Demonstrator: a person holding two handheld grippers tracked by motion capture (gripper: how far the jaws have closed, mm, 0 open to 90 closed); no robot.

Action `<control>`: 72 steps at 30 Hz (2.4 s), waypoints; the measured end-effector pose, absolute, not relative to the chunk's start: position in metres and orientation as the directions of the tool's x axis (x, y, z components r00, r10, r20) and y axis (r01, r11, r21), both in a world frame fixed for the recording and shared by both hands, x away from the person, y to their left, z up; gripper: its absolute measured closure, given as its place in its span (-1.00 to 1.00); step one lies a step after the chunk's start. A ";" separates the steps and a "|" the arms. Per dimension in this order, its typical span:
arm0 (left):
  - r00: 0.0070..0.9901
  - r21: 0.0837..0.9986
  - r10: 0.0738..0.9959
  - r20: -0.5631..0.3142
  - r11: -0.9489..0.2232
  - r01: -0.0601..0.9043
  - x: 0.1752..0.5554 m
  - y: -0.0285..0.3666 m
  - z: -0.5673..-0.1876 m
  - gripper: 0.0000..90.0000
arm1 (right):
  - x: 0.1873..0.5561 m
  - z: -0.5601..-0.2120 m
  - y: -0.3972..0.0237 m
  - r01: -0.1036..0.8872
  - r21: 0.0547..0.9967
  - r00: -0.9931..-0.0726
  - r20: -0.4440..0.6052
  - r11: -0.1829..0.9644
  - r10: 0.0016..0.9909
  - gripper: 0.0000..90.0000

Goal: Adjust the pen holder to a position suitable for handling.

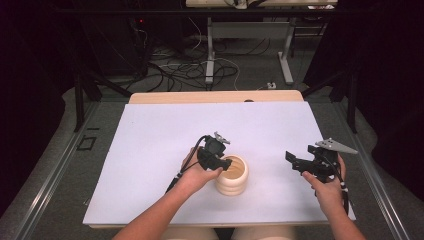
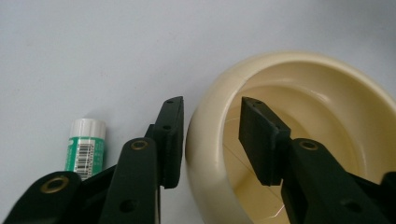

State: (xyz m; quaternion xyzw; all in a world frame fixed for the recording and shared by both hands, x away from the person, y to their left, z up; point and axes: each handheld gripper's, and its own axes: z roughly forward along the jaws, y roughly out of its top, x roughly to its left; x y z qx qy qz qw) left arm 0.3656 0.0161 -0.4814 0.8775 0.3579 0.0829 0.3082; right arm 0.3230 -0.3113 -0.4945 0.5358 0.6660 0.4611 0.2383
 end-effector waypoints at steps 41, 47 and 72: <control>0.731 0.775 0.679 -0.063 -0.429 0.465 0.375 0.064 -0.436 -0.46 | 0.323 -0.494 -0.312 0.482 0.876 -0.306 0.167 0.001 0.937 -0.82; 0.705 0.755 0.706 -0.062 -0.429 0.497 0.386 0.072 -0.440 -0.46 | 0.323 -0.494 -0.312 0.486 0.874 -0.309 0.167 0.005 0.936 -0.82; 0.632 0.677 0.772 -0.070 -0.429 0.598 0.424 0.085 -0.478 -0.42 | 0.323 -0.495 -0.311 0.496 0.868 -0.312 0.167 0.010 0.935 -0.81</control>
